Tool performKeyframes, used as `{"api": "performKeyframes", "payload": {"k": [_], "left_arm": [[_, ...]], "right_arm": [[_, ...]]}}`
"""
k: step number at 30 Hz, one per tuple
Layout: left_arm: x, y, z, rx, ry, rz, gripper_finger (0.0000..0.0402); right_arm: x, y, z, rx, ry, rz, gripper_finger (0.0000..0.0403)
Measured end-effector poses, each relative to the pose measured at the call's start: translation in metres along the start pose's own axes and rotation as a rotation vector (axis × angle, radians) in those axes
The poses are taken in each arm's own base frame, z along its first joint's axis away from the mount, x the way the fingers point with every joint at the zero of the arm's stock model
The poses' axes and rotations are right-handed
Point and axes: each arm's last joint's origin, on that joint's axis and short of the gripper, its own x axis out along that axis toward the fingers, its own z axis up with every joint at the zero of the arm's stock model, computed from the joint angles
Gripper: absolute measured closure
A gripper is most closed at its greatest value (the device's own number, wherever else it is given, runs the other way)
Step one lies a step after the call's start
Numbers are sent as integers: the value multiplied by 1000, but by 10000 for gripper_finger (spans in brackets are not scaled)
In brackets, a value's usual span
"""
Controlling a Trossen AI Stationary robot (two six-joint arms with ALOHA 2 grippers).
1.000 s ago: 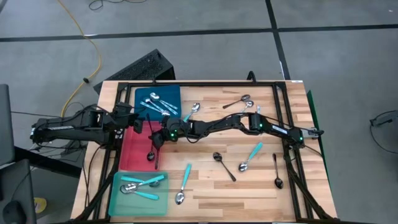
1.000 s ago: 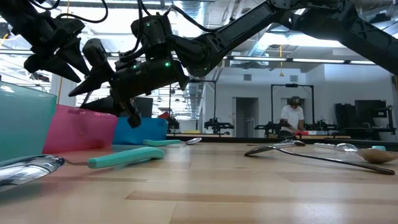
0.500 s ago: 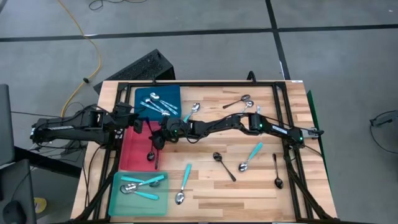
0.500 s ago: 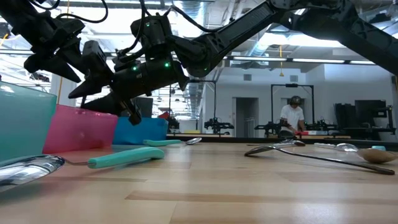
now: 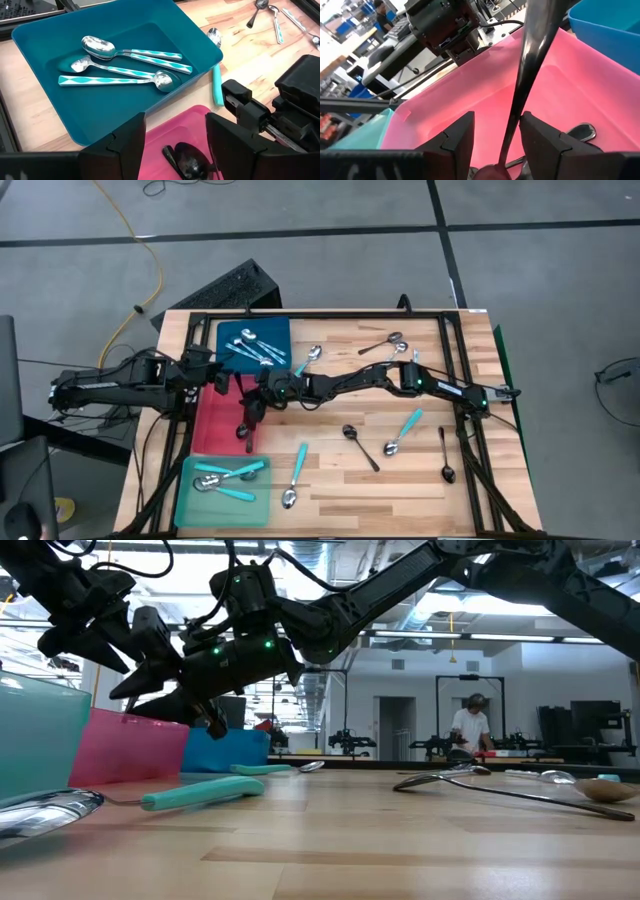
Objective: Sort silverware by color (type)
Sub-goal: Put the black spoon into the red bin, then put the light blue spoon into the light blue bin
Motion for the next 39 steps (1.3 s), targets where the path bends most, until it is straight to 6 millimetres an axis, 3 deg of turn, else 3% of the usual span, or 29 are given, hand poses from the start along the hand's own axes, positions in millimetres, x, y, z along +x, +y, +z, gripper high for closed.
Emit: {"api": "performKeyframes", "payload": {"k": [10, 25, 30, 39], "left_arm": [[0, 0, 0, 3, 0, 0, 207], [0, 0, 0, 3, -1, 0, 207], [0, 0, 0, 4, 1, -1, 207], [0, 0, 0, 13, 9, -9, 207]], "right_arm": [[0, -2, -1, -105, 6, -38, 223], [-3, -8, 8, -130, 6, -55, 223], [-17, -6, 32, -147, 28, -81, 223], [-74, -19, 93, -191, 225, -273, 223]]}}
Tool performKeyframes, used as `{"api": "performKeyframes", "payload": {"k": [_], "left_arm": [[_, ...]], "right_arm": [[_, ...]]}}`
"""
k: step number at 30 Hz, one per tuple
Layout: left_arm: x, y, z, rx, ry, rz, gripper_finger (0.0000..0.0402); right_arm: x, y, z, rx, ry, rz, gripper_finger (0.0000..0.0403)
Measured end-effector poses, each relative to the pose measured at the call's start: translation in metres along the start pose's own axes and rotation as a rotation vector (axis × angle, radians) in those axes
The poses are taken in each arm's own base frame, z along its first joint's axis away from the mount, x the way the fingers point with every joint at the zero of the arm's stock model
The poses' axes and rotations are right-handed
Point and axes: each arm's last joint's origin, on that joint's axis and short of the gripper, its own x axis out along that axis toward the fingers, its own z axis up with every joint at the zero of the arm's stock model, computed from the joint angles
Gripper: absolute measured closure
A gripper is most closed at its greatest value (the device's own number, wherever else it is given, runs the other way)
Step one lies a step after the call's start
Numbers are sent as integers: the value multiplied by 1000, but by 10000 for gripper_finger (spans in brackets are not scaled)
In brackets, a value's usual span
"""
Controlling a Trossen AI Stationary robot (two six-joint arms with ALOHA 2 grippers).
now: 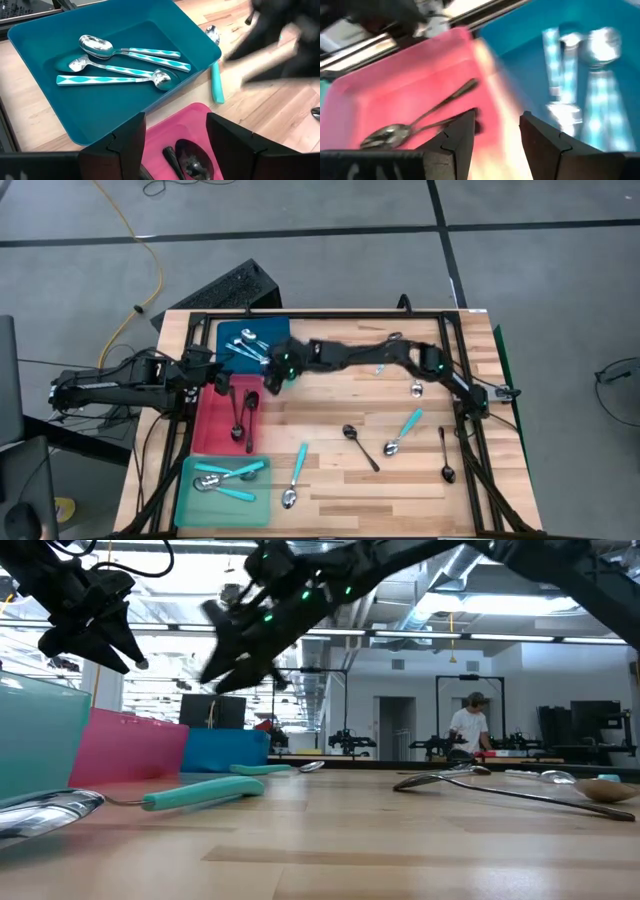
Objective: Sort silverware by color (type)
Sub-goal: Put the light blue spoon into the light blue bin
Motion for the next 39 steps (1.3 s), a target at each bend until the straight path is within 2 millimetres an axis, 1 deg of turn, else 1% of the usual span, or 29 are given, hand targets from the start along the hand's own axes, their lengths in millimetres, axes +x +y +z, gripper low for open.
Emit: {"api": "performKeyframes", "payload": {"k": [2, 4, 6, 8, 11, 12, 14, 17, 21, 23, 25, 29, 31, 34, 36, 39], "left_arm": [[0, 0, 0, 0, 0, 0, 207], [0, 0, 0, 0, 1, -1, 207], [0, 0, 0, -6, 0, -1, 207], [0, 0, 0, -12, 0, -1, 207], [0, 0, 0, -19, -3, 2, 207], [0, 0, 0, -19, -4, 2, 207], [0, 0, 0, -22, -10, 7, 207], [0, 0, 0, -21, -15, 12, 207], [0, 0, 1, -19, -15, 12, 207], [0, 0, 0, -19, -13, 10, 207], [0, 0, 0, -18, -1, 0, 207], [0, -1, -1, -10, 19, -18, 207], [0, -1, -1, -1, 22, -20, 207], [0, 0, 0, 11, 15, -15, 207], [0, 0, 0, 18, 10, -11, 207], [0, 0, 0, 19, 11, -11, 207]], "right_arm": [[-22, -12, 8, -5, 66, -74, 223], [-42, -25, 18, 8, 95, -155, 223], [-63, -39, 19, 38, 180, -260, 223], [-83, -54, 22, 120, 237, -348, 223], [-112, -78, 18, 275, 376, -464, 223], [-123, -85, 16, 310, 427, -503, 223], [-138, -96, 9, 337, 549, -579, 223], [-156, -106, 0, 346, 708, -659, 223], [-169, -113, -14, 341, 858, -712, 223], [-173, -119, -23, 336, 900, -739, 223], [-183, -125, -37, 356, 937, -762, 223], [-203, -129, -76, 459, 950, -827, 223], [-216, -126, -97, 521, 935, -843, 223], [-231, -118, -128, 647, 876, -823, 223], [-238, -111, -146, 716, 817, -801, 223], [-245, -101, -166, 801, 715, -787, 223]]}}
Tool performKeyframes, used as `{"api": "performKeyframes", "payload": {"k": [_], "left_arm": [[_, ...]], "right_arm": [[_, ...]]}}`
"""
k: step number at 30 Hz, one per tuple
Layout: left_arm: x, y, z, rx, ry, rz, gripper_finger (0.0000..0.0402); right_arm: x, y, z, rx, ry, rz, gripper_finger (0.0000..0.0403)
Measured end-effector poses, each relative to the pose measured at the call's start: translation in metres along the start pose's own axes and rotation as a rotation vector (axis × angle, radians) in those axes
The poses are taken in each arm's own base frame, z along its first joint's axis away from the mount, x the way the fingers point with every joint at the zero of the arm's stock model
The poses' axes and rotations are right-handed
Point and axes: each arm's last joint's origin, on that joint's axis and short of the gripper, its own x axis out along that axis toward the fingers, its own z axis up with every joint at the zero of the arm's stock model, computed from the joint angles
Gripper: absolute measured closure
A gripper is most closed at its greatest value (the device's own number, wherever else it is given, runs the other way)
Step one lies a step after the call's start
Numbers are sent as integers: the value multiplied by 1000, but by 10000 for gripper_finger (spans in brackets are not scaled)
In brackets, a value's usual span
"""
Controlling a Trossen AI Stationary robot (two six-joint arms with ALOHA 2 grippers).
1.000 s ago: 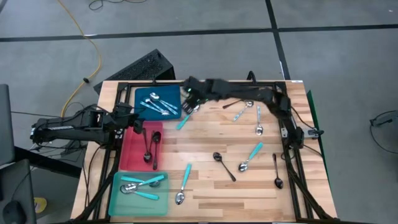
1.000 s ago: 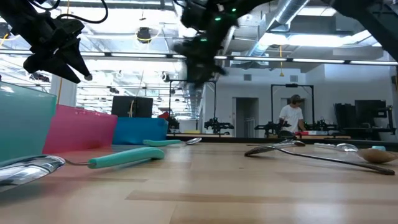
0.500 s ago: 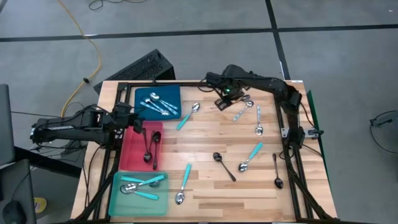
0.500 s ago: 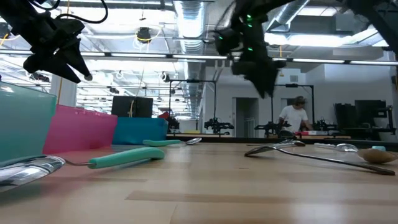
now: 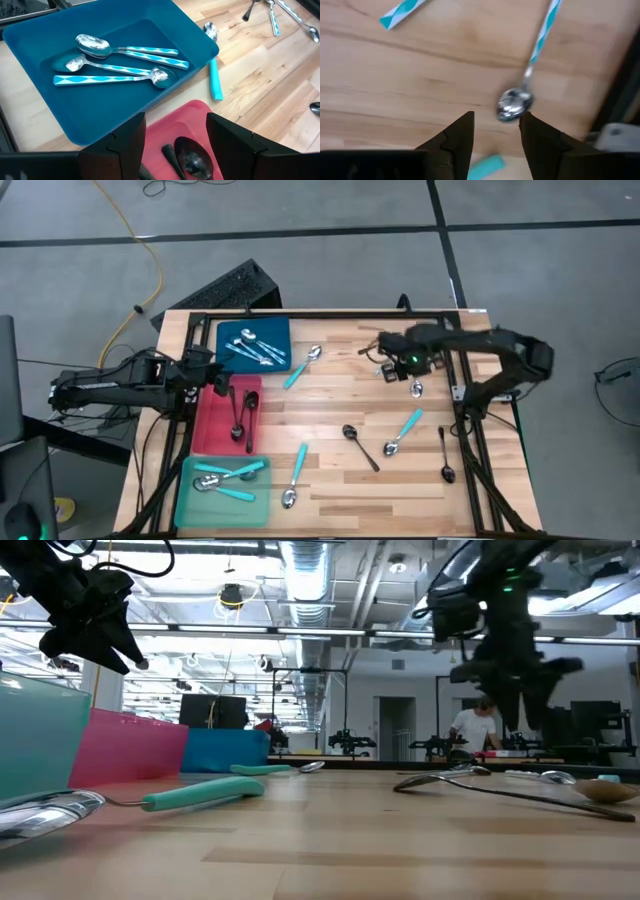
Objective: Sort silverware by color (type)
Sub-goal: Put the light blue spoon into the light blue bin
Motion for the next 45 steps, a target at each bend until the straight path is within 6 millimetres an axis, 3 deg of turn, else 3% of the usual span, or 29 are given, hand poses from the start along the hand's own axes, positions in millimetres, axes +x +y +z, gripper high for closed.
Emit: {"api": "performKeyframes", "payload": {"k": [4, 8, 19, 23, 28, 35, 39, 45], "left_arm": [[0, 0, 0, 3, -1, 0, 207], [0, 0, 0, 4, -1, 0, 207], [0, 0, 0, -5, -1, 0, 207], [0, 0, 0, -6, -2, 0, 207], [0, 0, 0, -1, -7, 5, 207], [0, 1, 1, 23, -26, 25, 207], [0, 1, 1, 23, -26, 25, 207], [0, 1, 1, 23, -26, 25, 207]], "right_arm": [[15, -5, -15, 97, -40, 68, 223], [35, -11, -21, 139, -38, 31, 223], [41, -31, 9, 147, -44, 31, 223], [41, -30, 9, 117, -30, 49, 223], [38, -11, -15, -124, 56, 140, 223], [31, 26, -72, -724, -15, 279, 223], [30, 32, -97, -957, -62, 272, 223], [30, 34, -114, -1216, -104, 262, 223]]}}
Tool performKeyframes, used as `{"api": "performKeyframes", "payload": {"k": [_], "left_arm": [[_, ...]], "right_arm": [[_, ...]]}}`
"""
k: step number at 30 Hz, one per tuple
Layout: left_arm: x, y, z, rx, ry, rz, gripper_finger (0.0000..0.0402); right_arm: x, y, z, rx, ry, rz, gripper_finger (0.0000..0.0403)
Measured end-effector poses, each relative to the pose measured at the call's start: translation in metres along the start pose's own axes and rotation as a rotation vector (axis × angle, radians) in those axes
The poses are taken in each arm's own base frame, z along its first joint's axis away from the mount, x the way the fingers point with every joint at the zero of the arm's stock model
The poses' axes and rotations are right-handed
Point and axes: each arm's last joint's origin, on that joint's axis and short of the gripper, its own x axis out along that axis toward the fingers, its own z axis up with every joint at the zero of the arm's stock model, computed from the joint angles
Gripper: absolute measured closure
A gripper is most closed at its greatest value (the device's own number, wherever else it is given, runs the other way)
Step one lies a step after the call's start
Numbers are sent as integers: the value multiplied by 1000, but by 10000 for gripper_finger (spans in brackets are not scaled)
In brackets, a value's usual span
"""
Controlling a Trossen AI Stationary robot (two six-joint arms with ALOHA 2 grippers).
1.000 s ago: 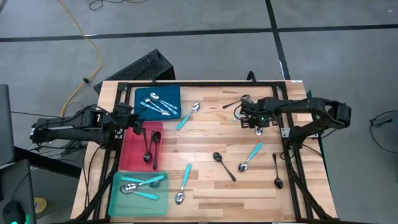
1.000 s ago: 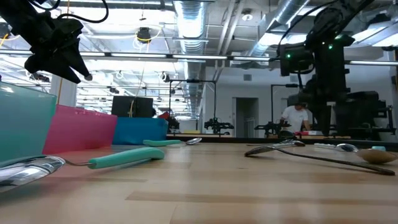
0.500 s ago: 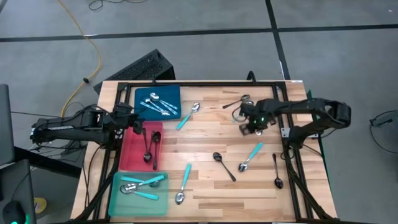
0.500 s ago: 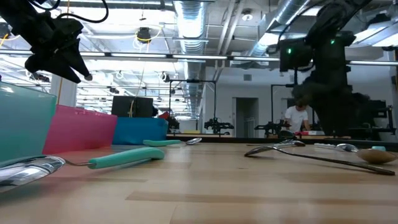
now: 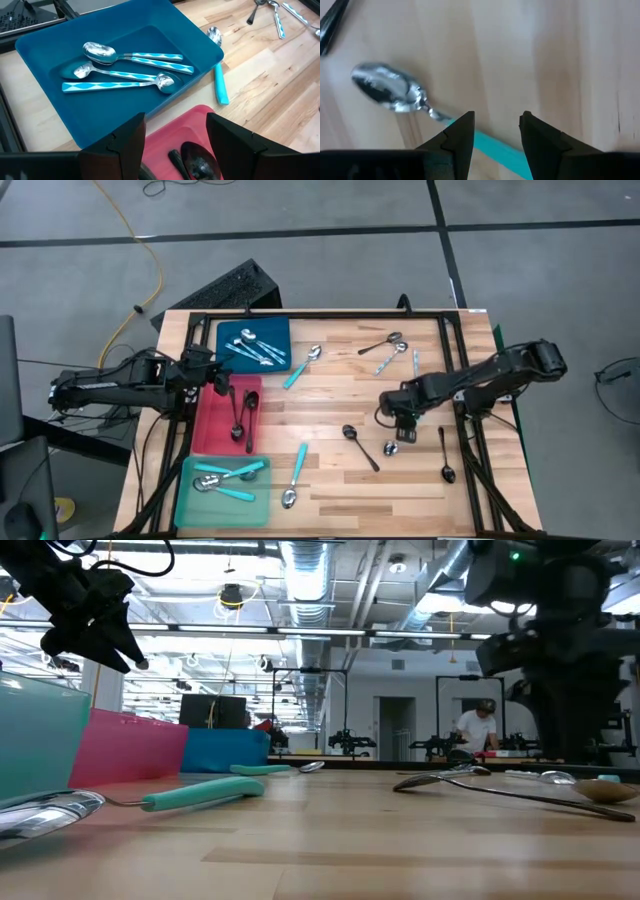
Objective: Sort silverware by color (type)
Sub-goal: Put the light blue spoon into the light blue bin
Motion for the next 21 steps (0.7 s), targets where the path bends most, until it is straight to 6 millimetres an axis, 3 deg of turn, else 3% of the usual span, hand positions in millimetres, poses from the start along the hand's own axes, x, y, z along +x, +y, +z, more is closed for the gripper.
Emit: {"api": "performKeyframes", "payload": {"k": [10, 21], "left_arm": [[0, 0, 0, -11, 0, 0, 207], [0, 0, 0, -15, -5, 6, 207]], "right_arm": [[25, 27, -1, -250, 70, 1, 223], [16, 36, 9, -273, 51, 9, 223]]}}
